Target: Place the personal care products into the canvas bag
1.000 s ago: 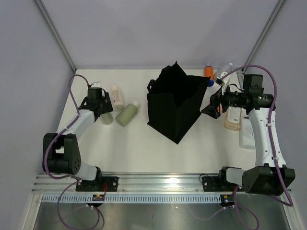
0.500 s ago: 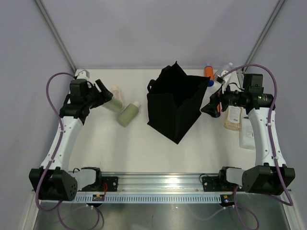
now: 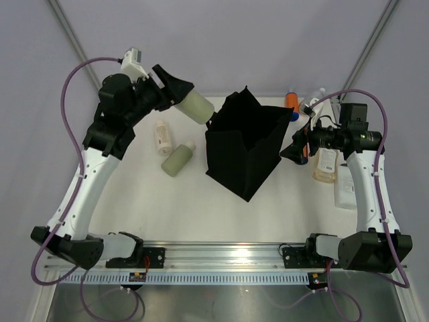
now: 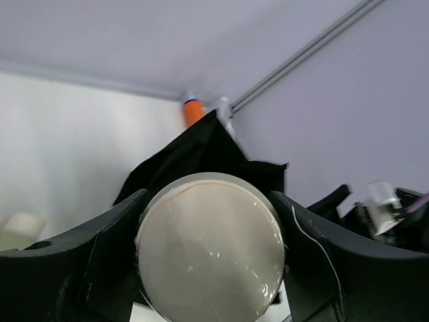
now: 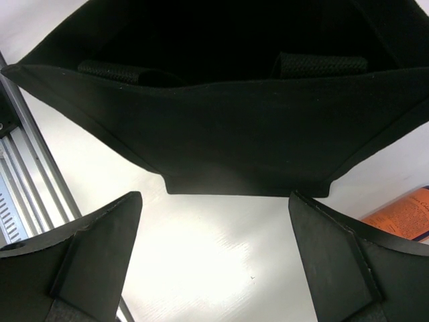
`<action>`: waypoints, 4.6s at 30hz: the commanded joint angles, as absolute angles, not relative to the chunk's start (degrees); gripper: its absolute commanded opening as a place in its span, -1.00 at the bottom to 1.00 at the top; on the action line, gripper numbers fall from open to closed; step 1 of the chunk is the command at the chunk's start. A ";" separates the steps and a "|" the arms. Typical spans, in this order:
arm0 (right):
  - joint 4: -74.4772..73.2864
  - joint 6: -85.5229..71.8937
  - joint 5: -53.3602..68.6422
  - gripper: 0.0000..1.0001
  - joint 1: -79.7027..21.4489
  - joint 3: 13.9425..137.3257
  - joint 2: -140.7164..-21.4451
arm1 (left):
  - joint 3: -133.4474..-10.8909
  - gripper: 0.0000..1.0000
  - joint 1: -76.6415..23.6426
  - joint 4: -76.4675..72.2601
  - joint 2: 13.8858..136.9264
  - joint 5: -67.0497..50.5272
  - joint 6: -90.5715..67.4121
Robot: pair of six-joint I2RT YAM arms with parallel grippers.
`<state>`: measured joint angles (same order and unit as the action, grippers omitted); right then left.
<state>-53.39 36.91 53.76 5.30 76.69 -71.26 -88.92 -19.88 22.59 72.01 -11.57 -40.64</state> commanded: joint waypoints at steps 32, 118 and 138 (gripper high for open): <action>-54.95 36.31 53.27 0.99 5.36 77.61 -71.63 | -106.26 -0.44 -45.70 -2.11 116.36 -6.15 -25.39; -35.66 11.99 58.01 -1.00 15.32 104.13 -88.51 | -34.98 0.97 -42.45 29.44 25.75 30.06 -36.21; -59.23 55.19 47.55 -1.00 -13.27 110.40 -98.69 | -35.77 0.97 -42.45 33.05 24.35 31.38 -36.12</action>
<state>-58.54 49.54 47.44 -12.84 109.89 -99.11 -34.37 -42.65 33.91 25.21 29.04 -35.83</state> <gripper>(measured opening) 0.630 0.983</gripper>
